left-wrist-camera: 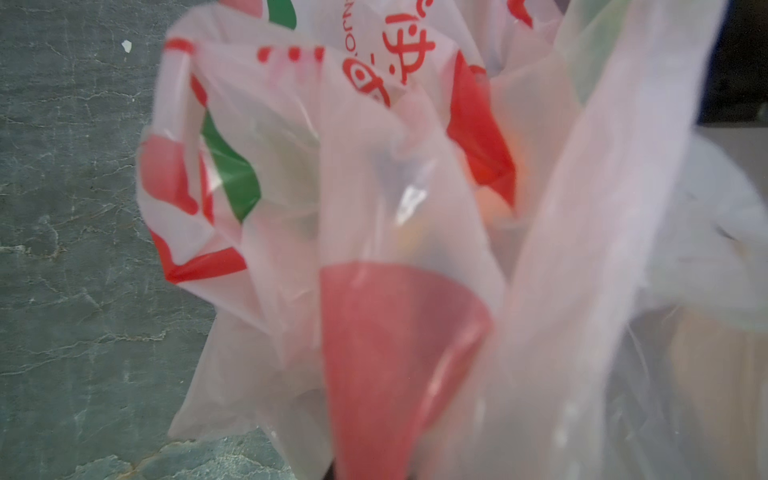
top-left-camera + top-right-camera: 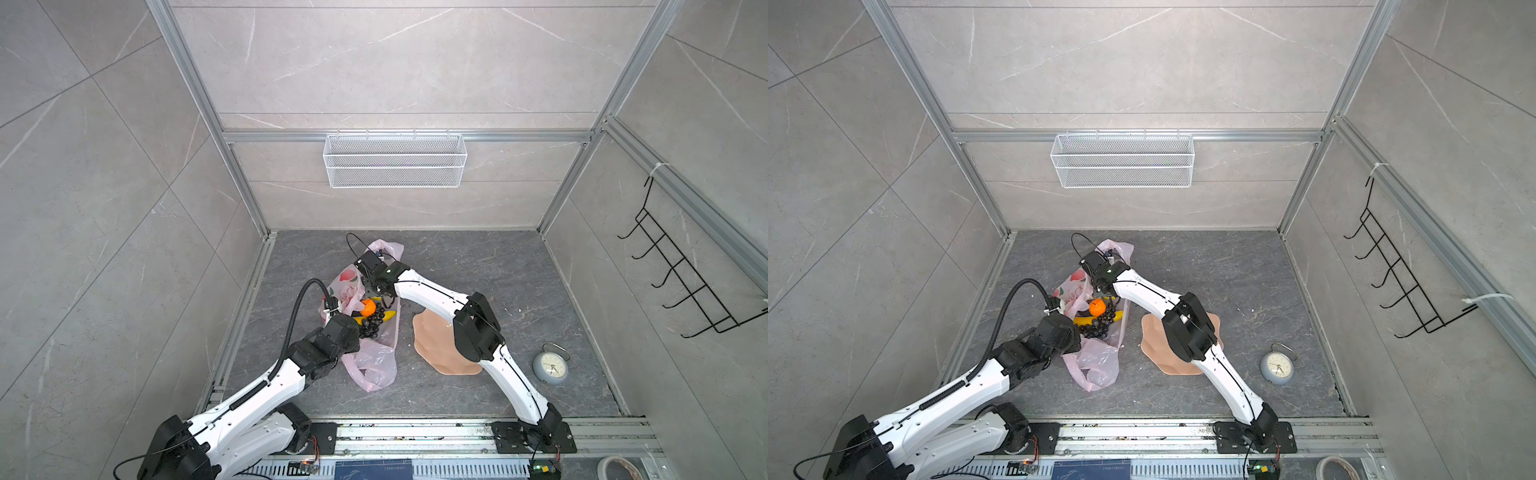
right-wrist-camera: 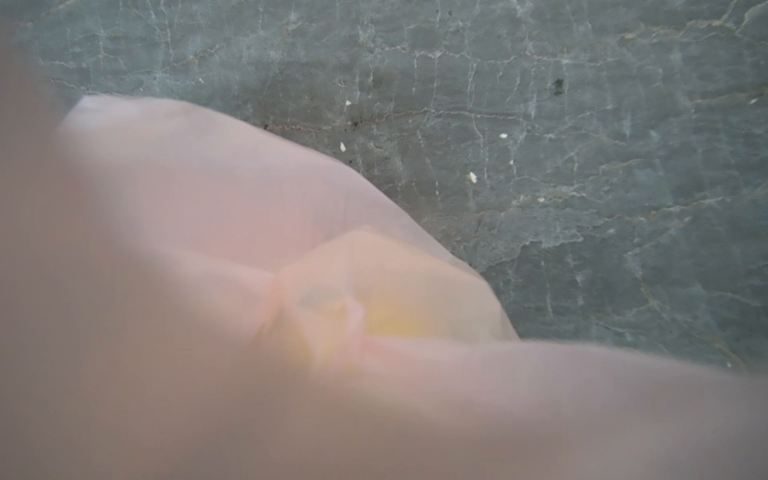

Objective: Take the fake fruits out of the plastic bag

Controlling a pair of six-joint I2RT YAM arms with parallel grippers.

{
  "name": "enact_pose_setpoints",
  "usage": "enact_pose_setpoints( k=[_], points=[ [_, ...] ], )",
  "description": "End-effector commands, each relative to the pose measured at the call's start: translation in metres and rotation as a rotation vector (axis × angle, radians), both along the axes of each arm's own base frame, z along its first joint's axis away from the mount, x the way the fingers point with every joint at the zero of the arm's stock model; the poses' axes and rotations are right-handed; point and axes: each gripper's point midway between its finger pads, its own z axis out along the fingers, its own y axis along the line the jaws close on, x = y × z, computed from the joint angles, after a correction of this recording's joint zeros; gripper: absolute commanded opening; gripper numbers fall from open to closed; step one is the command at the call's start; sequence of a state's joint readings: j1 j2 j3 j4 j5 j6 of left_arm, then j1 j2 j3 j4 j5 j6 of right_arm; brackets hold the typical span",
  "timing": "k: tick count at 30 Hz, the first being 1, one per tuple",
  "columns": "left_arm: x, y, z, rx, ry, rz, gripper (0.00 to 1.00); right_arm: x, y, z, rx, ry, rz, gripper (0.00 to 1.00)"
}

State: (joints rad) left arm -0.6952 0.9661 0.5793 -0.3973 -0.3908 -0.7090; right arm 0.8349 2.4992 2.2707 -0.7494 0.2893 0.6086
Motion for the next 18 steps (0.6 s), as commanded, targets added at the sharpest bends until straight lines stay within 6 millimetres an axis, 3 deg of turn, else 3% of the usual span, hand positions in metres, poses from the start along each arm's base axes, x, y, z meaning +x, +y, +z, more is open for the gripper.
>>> enact_pose_setpoints(
  k=[1, 6, 12, 15, 18],
  points=[
    [0.004, 0.003, 0.007, -0.001, -0.011, 0.034, 0.00, -0.003, -0.005, -0.006, -0.046, 0.010, -0.009, 0.65],
    [0.006, 0.003, 0.008, 0.009, -0.009, 0.037, 0.00, -0.010, -0.003, 0.011, -0.050, -0.007, 0.012, 0.58],
    [0.007, 0.004, 0.008, 0.013, -0.009, 0.043, 0.00, -0.024, -0.001, 0.033, -0.001, -0.036, 0.043, 0.58],
    [0.008, 0.004, 0.009, 0.009, -0.011, 0.050, 0.00, -0.037, 0.009, 0.039, 0.076, -0.029, 0.114, 0.58],
    [0.010, 0.003, 0.014, 0.004, -0.020, 0.049, 0.00, -0.050, 0.002, 0.044, 0.092, -0.040, 0.125, 0.58]
  ],
)
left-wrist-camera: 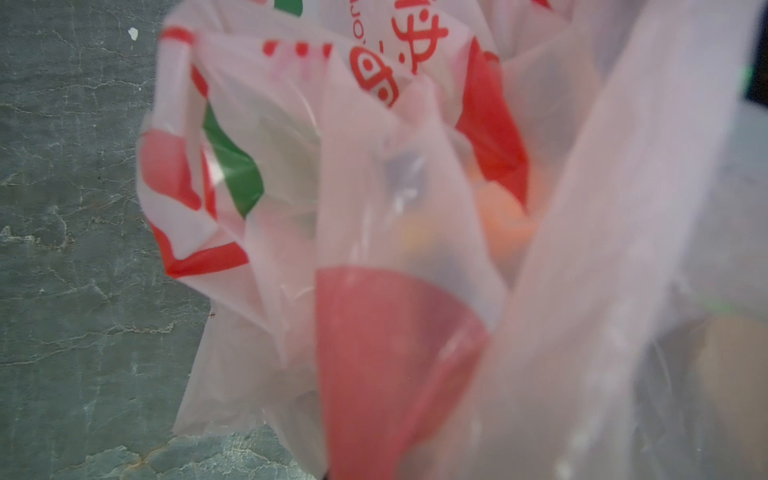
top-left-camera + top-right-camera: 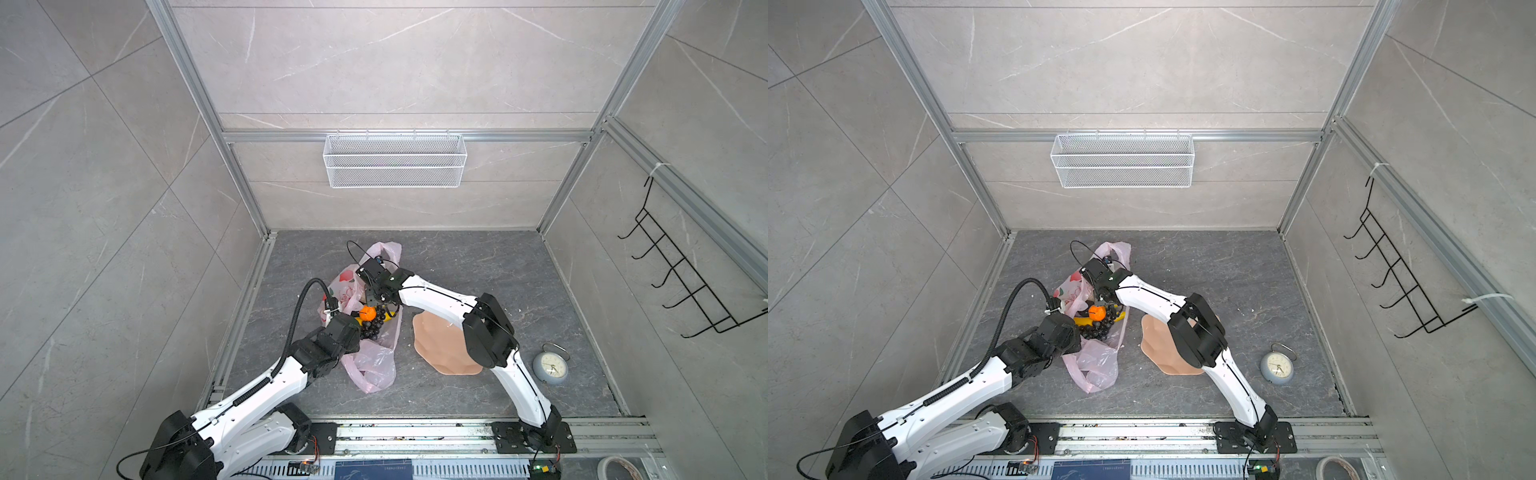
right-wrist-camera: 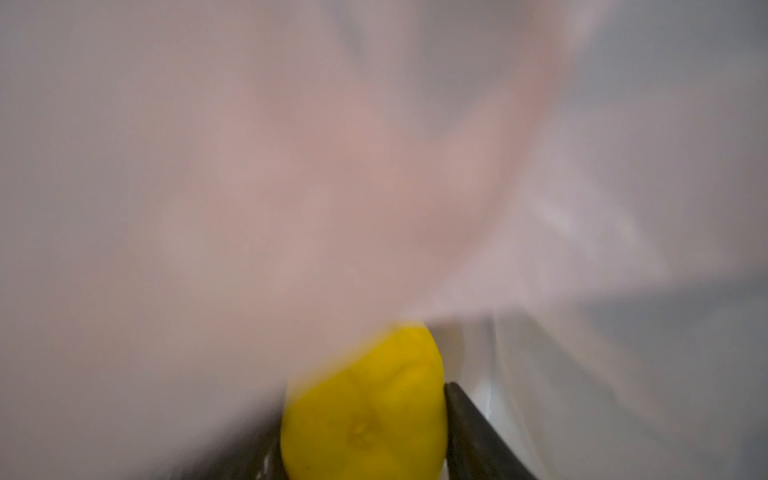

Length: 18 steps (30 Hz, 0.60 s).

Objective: Take the fake fruits out of the plastic bag

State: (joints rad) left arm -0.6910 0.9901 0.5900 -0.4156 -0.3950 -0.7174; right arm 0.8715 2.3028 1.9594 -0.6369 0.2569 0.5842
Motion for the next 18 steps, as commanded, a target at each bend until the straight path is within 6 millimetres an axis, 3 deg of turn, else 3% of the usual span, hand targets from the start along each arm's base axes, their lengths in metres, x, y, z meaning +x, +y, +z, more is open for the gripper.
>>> enact_pose_setpoints(
  k=[1, 8, 18],
  points=[
    [0.010, 0.000, 0.019, -0.014, -0.045, 0.034, 0.00, -0.011, 0.008, 0.041, 0.102, -0.064, 0.055, 0.58],
    [0.013, -0.001, 0.018, -0.017, -0.049, 0.040, 0.00, -0.036, -0.008, 0.070, 0.165, -0.106, 0.081, 0.58],
    [0.013, -0.001, 0.016, -0.016, -0.042, 0.040, 0.00, -0.068, -0.017, 0.090, 0.263, -0.106, 0.117, 0.58]
  ],
)
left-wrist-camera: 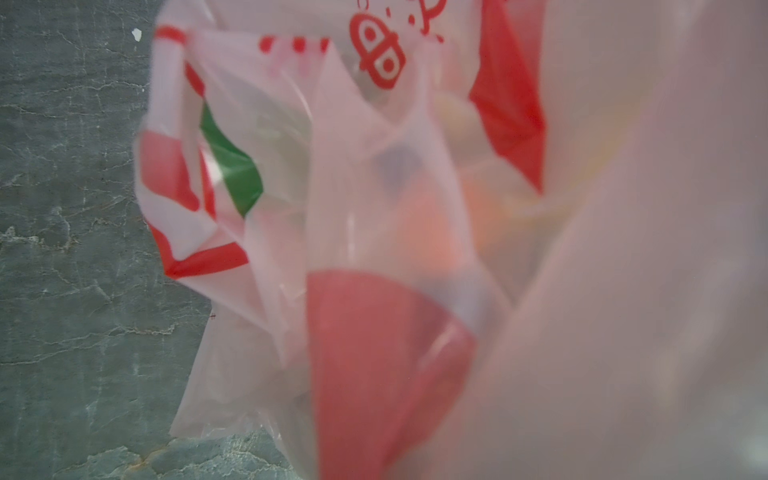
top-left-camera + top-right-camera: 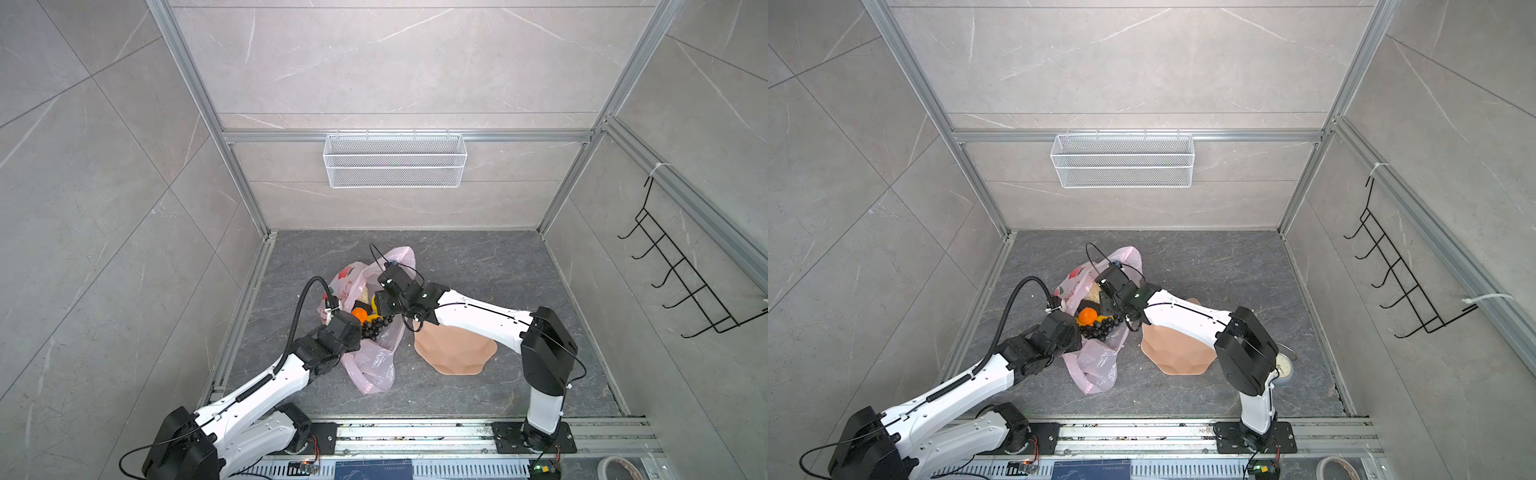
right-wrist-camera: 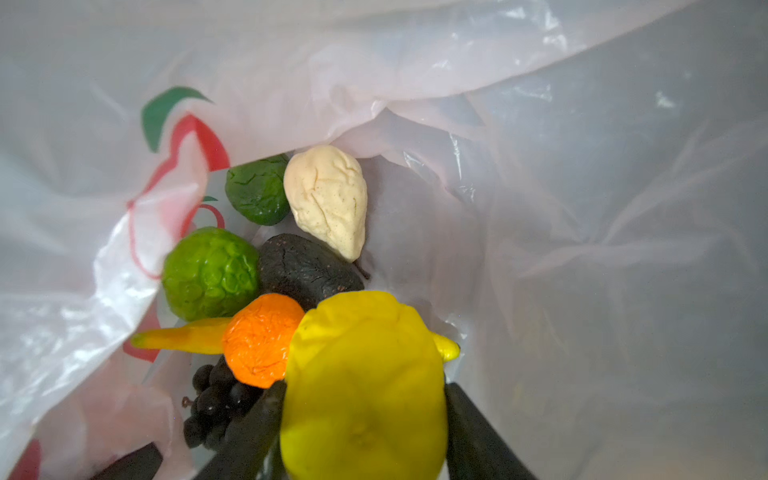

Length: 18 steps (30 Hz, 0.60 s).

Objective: Take the fake fruits out of the plastic bag
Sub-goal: 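Grasp the yellow lemon with the right gripper and lift it out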

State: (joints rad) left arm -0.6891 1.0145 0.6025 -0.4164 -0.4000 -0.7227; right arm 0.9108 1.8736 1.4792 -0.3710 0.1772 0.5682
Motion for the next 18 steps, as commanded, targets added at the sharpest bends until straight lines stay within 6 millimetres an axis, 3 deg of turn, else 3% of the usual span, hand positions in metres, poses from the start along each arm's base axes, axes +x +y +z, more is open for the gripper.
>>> enact_pose_setpoints(
  k=[1, 4, 10, 18],
  points=[
    [0.010, -0.001, 0.016, -0.023, -0.048, 0.032, 0.00, -0.011, 0.004, 0.024, 0.076, -0.014, 0.027, 0.58],
    [0.009, 0.000, 0.014, -0.021, -0.042, 0.032, 0.00, -0.022, 0.001, 0.040, 0.113, -0.007, 0.044, 0.58],
    [0.009, 0.001, 0.013, -0.012, -0.041, 0.031, 0.00, -0.044, -0.026, 0.069, 0.163, -0.003, 0.038, 0.58],
    [0.011, 0.002, 0.011, -0.001, -0.037, 0.033, 0.00, -0.067, -0.101, 0.088, 0.223, 0.045, -0.042, 0.58]
  ],
)
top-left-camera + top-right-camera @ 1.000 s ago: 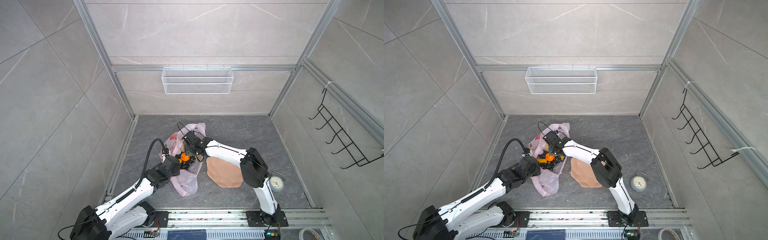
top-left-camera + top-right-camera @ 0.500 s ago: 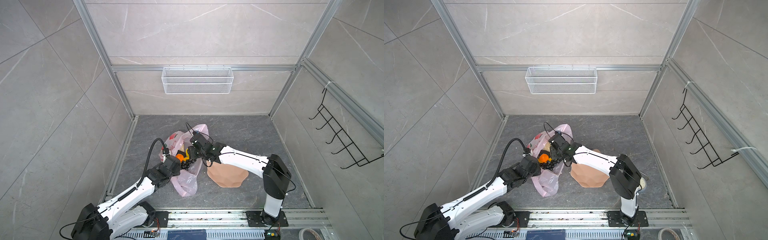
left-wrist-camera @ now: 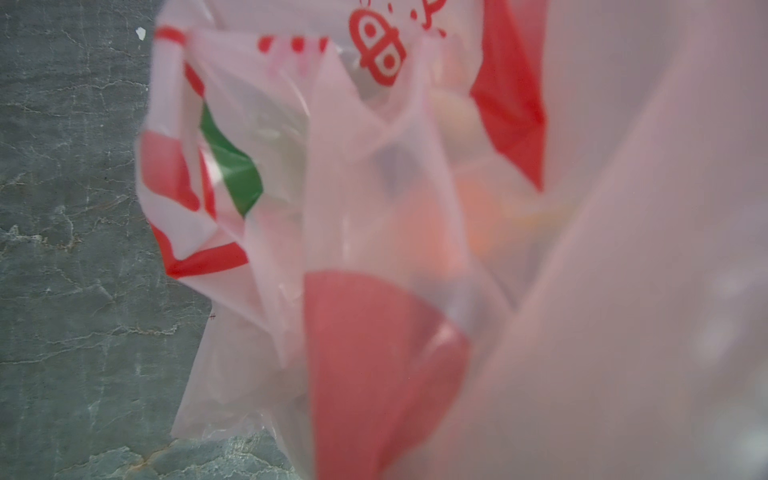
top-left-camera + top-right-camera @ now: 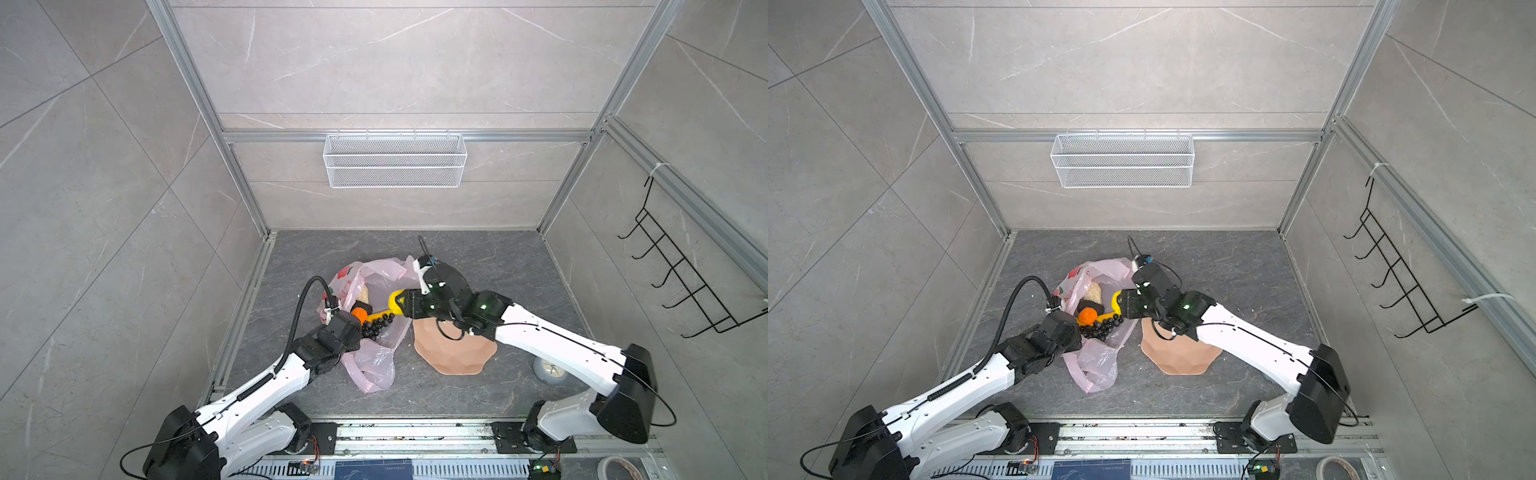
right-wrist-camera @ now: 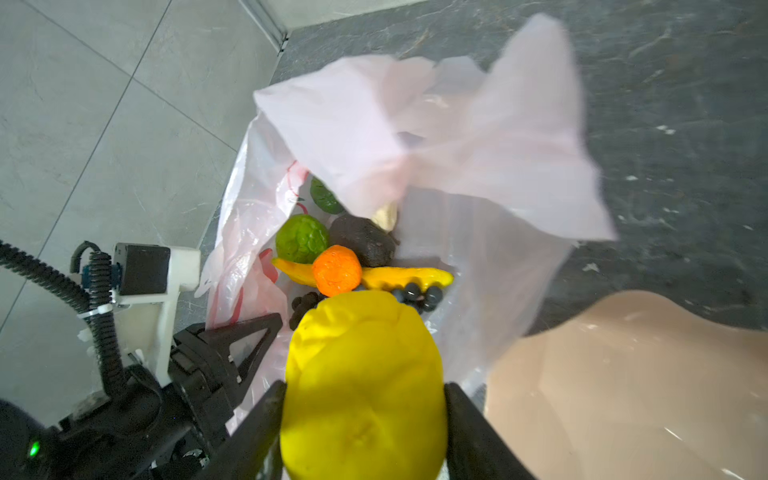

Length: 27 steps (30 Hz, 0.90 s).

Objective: Take the fake fruits out of the plastic bag
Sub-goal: 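Grasp the yellow lemon with the right gripper and lift it out, then move the lemon over the peach bowl and open the right gripper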

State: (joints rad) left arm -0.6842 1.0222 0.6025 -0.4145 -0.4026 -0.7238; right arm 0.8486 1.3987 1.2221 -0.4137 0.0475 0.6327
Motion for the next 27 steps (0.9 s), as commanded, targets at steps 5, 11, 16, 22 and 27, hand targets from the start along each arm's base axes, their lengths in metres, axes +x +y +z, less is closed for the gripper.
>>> enact_pose_setpoints(
  k=[5, 11, 16, 22, 27],
  points=[
    [0.011, 0.001, 0.013, -0.003, -0.041, 0.029, 0.00, -0.032, -0.073, 0.000, -0.064, 0.066, -0.090, 0.57],
    [0.013, 0.002, 0.015, 0.005, -0.047, 0.036, 0.00, -0.046, -0.125, -0.015, -0.155, 0.073, -0.182, 0.58],
    [0.014, 0.001, 0.015, 0.001, -0.053, 0.034, 0.00, -0.050, -0.147, -0.042, -0.238, 0.115, -0.240, 0.58],
    [0.011, 0.002, 0.016, 0.004, -0.051, 0.027, 0.00, -0.044, -0.150, -0.081, -0.300, 0.151, -0.276, 0.59],
    [0.009, 0.005, 0.016, 0.000, -0.058, 0.032, 0.00, -0.032, -0.146, -0.107, -0.371, 0.194, -0.298, 0.59]
  ],
)
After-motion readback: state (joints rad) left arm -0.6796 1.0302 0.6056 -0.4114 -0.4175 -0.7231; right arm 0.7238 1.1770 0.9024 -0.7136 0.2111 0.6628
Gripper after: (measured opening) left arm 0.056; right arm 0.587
